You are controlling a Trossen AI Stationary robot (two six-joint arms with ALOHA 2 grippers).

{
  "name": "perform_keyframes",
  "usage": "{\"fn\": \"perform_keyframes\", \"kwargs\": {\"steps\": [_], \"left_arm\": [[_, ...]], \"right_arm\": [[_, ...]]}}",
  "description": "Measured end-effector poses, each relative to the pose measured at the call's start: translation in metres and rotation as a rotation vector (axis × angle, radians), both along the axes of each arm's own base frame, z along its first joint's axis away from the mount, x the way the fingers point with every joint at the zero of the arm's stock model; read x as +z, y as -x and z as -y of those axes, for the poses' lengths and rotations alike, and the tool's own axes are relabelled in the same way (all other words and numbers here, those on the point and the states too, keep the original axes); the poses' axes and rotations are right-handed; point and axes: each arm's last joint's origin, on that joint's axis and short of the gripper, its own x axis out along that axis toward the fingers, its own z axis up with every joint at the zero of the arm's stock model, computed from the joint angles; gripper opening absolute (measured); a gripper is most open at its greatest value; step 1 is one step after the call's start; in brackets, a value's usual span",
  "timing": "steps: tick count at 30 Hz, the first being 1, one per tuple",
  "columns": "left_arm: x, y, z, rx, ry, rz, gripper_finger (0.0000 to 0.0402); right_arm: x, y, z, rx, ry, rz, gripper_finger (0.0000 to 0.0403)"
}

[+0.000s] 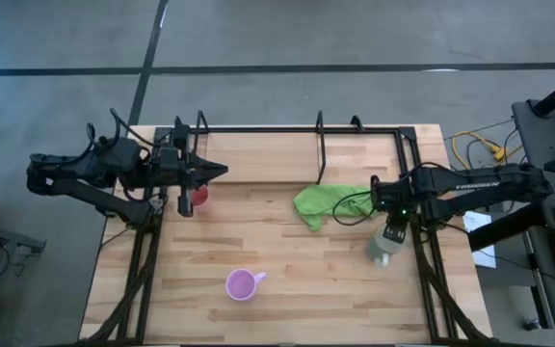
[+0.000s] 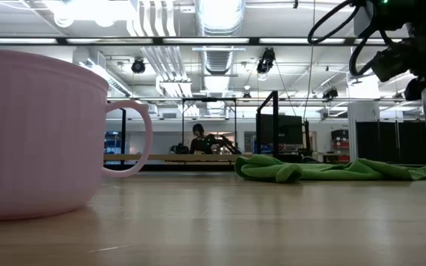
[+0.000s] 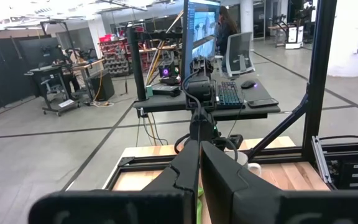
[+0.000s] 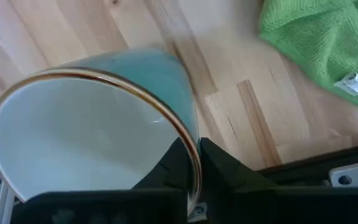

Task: Stack small to large cups/mugs on shelf
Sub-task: Put the blue mug on the shelf

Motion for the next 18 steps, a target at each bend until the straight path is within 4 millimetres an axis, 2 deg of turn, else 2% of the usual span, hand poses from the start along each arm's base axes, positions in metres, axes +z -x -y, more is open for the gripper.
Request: {"fn": "perform_keyframes", "kwargs": {"steps": [8, 12, 18], "left_arm": [[0.0, 0.0, 0.0, 0.0, -0.001, 0.0, 0.0001], [0.0, 0.0, 0.0, 0.0, -0.001, 0.0, 0.0001], [0.0, 0.0, -0.001, 0.047, 0.001, 0.002, 0.0001]], "right_arm": [[0.015, -0.016, 0.0, -0.025, -0.003, 0.148, 0.0015], [0.031, -0.036, 0.001, -0.024, 0.022, 0.292, 0.0014], [0.05, -0.074, 0.003, 0.08, 0.145, 0.307, 0.0014]]}}
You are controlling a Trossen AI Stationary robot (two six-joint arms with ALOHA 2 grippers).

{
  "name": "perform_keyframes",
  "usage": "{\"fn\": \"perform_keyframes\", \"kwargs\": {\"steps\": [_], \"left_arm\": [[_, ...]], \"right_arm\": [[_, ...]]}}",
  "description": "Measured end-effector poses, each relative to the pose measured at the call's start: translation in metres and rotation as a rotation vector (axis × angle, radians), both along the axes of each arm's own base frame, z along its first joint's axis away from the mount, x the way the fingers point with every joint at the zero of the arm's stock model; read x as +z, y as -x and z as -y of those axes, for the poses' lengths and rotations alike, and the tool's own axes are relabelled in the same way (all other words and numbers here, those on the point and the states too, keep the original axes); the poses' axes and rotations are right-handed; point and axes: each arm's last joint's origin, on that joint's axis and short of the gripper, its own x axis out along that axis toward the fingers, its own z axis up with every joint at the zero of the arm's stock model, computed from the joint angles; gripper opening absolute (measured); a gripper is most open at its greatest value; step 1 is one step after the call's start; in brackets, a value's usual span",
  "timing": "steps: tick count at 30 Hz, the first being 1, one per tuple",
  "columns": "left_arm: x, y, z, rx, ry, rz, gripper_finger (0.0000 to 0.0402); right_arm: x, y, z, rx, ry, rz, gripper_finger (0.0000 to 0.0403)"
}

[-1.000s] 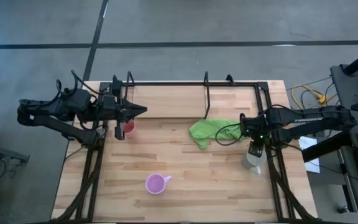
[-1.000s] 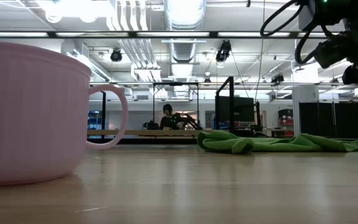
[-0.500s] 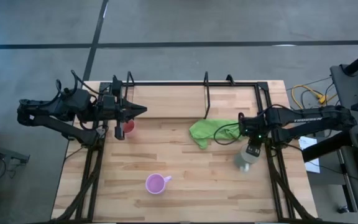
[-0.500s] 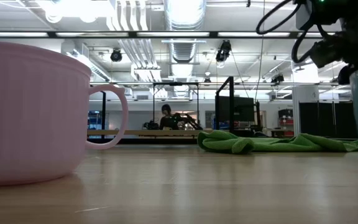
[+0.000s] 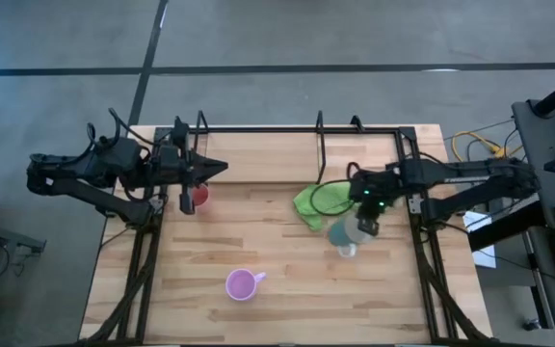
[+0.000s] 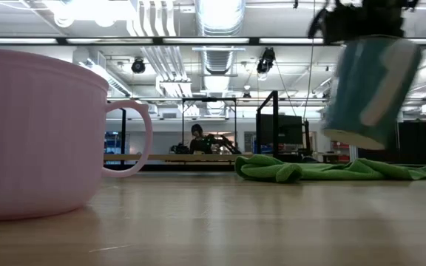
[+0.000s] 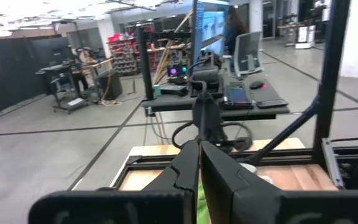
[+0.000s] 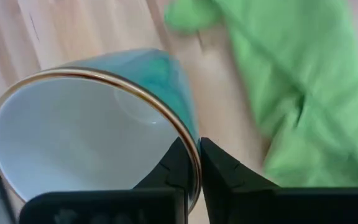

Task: Stack small to large cups/mugs on shelf
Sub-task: Put the blue mug on the shelf

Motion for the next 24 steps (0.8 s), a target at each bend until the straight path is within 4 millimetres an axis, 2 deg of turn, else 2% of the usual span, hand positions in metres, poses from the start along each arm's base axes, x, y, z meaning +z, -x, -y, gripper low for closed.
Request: {"fn": "perform_keyframes", "kwargs": {"steps": [9, 17, 24], "left_arm": [[-0.003, 0.001, -0.005, 0.19, -0.003, -0.029, 0.0001], [-0.013, -0.003, -0.006, 0.245, -0.025, -0.12, 0.0001], [-0.015, -0.008, -0.005, 0.248, -0.029, -0.136, 0.0001]], "right_arm": [[0.033, -0.078, 0.003, 0.129, 0.138, 0.042, 0.0013], [0.049, -0.125, 0.011, 0.235, 0.326, -0.083, 0.0013], [0.057, -0.162, 0.024, 0.26, 0.363, -0.051, 0.0013]]}}
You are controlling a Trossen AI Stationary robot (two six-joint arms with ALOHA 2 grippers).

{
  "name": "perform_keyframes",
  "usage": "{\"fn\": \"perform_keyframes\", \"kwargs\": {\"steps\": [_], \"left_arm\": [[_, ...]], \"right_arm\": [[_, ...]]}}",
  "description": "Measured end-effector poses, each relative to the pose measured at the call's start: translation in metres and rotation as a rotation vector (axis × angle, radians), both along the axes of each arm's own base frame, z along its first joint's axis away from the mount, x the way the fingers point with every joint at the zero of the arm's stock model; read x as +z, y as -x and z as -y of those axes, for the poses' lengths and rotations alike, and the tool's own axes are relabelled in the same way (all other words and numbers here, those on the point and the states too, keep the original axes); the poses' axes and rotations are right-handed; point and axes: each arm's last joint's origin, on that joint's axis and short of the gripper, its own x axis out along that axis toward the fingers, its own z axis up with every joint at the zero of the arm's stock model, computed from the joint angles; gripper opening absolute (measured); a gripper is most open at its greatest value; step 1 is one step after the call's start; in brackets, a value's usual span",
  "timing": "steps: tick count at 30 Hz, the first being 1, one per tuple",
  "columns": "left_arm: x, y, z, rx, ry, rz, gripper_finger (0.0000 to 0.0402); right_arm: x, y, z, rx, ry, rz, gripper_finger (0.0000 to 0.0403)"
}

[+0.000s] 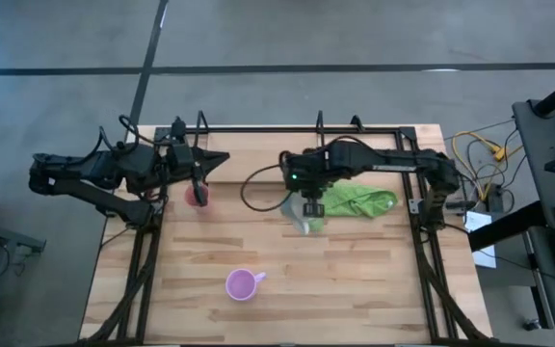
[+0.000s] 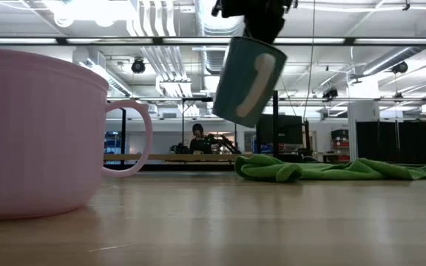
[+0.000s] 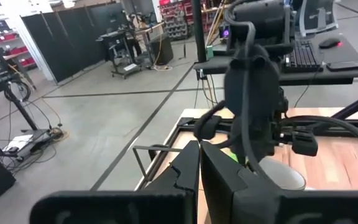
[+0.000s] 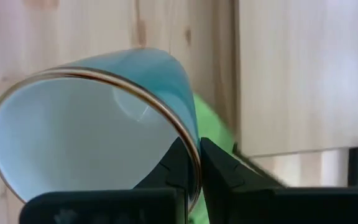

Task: Stack small to large cups/mugs on shelf
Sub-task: Put the blue mug on the shelf

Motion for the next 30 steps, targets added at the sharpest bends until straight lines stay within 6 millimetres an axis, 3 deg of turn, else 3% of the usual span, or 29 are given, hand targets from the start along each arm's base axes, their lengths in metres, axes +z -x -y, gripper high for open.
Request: {"fn": "perform_keyframes", "kwargs": {"steps": [8, 14, 30], "left_arm": [[0.001, 0.001, 0.0, 0.002, 0.003, 0.008, 0.0001], [0.001, 0.001, 0.0, 0.001, 0.003, 0.007, 0.0001], [-0.001, -0.002, 0.0, 0.0, 0.001, -0.004, 0.0001]], "right_arm": [[0.014, -0.018, 0.034, -0.063, 0.055, 0.027, 0.0013], [0.01, -0.024, 0.064, -0.107, 0.059, -0.003, 0.0013], [0.002, -0.003, 0.143, -0.324, 0.064, -0.018, 0.0013]]}}
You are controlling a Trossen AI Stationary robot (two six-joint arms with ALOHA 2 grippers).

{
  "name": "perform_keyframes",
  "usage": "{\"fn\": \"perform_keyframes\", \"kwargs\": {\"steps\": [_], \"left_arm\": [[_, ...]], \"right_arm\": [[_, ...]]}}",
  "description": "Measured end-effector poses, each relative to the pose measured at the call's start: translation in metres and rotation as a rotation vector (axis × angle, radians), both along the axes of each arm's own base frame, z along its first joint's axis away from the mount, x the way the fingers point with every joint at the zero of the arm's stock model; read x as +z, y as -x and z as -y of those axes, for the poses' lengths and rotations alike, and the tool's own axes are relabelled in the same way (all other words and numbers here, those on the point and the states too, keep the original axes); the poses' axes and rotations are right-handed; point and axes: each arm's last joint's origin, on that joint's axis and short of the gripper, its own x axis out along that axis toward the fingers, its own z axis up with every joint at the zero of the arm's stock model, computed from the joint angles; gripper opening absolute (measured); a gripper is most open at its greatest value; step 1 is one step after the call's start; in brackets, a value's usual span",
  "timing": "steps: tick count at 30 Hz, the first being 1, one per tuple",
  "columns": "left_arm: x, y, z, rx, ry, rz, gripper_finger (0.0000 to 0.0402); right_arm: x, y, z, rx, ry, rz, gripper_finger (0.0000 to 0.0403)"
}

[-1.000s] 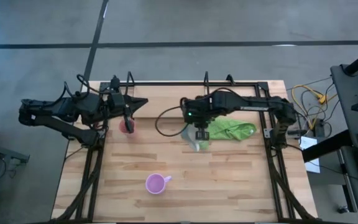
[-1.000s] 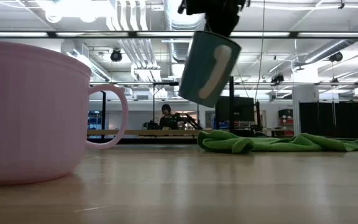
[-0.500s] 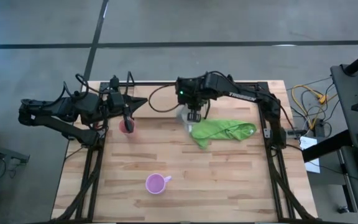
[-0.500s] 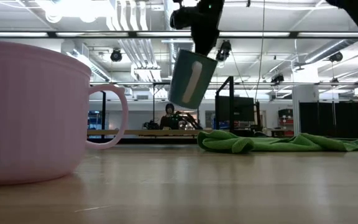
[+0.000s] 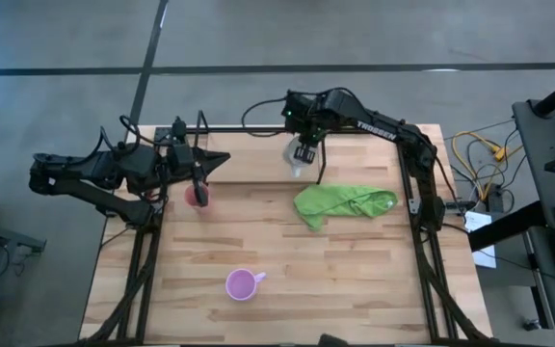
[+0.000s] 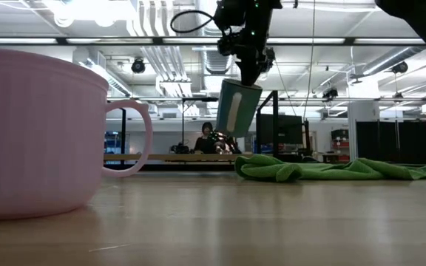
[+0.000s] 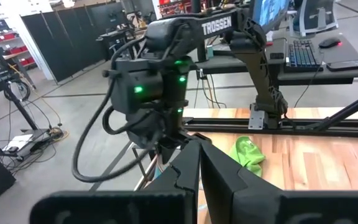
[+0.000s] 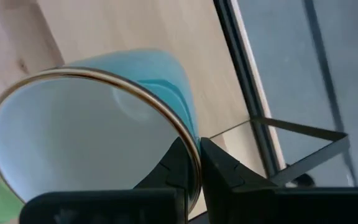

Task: Stack small to large cups/mugs on shelf
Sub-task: Put the blue mug on the shelf

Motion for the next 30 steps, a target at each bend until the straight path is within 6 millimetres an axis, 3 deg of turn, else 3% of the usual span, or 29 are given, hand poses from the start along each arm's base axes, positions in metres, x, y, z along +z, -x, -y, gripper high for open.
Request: {"fn": "perform_keyframes", "kwargs": {"steps": [9, 30], "left_arm": [[-0.002, -0.003, 0.0, 0.001, -0.002, -0.01, 0.0001], [-0.01, -0.022, 0.003, 0.001, -0.009, -0.055, 0.0001]], "right_arm": [[-0.001, 0.007, 0.015, -0.03, -0.068, 0.024, 0.0013], [-0.022, 0.009, 0.015, -0.016, -0.101, -0.044, 0.0012]]}}
